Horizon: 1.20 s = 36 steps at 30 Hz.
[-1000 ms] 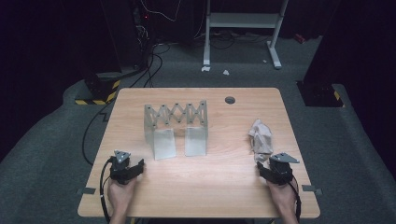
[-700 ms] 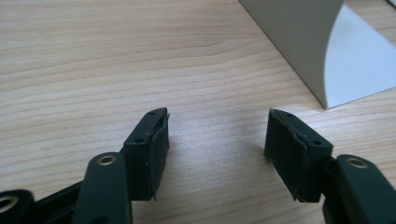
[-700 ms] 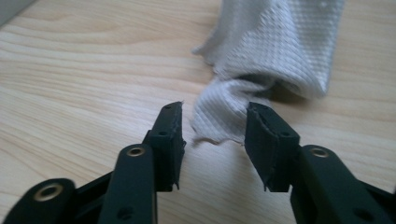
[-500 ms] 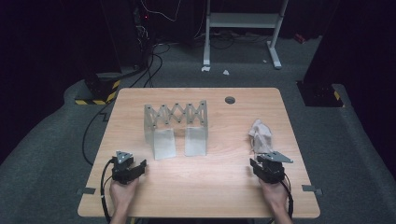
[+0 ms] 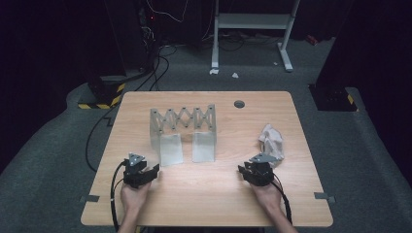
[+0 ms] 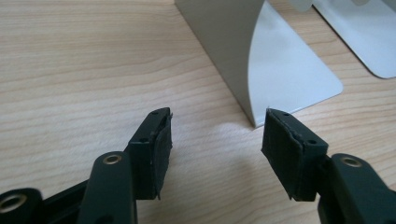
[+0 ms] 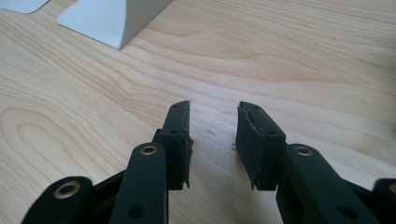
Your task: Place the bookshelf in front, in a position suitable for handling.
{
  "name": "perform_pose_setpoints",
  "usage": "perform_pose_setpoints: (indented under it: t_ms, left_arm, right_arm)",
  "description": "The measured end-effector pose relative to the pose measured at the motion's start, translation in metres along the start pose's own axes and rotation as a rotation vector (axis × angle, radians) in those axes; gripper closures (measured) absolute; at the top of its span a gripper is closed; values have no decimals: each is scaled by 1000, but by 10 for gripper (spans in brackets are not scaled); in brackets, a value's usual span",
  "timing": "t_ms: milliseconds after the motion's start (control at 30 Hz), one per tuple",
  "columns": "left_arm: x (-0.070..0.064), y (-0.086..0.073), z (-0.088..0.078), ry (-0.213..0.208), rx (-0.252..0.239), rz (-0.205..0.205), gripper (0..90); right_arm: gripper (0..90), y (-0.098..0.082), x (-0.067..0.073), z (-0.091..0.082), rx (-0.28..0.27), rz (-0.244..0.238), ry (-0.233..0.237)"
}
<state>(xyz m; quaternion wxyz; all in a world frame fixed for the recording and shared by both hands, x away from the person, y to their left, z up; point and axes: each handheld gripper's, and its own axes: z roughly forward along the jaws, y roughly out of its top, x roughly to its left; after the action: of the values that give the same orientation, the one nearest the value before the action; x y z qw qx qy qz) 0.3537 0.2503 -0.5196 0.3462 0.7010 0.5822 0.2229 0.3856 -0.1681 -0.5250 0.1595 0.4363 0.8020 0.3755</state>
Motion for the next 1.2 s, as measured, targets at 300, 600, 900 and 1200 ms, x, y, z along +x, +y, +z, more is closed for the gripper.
perform_pose_setpoints:
  t_ms: [300, 600, 900, 1200]
  left_arm:
    - [-1, 5, 10, -21, 6, -39, 454]
    - [-6, 15, 17, -8, 9, -23, 480]
    - [-5, 16, 23, -21, 12, -41, 548]
    - [-2, 16, 25, -24, 24, -48, 634]
  right_arm:
    - [652, 10, 11, 13, 6, 2, 27]
    - [648, 30, 27, 23, 2, -30, 58]
    - [635, 44, 41, 42, 0, -32, 75]
    - [630, 53, 47, 55, 2, -16, 78]
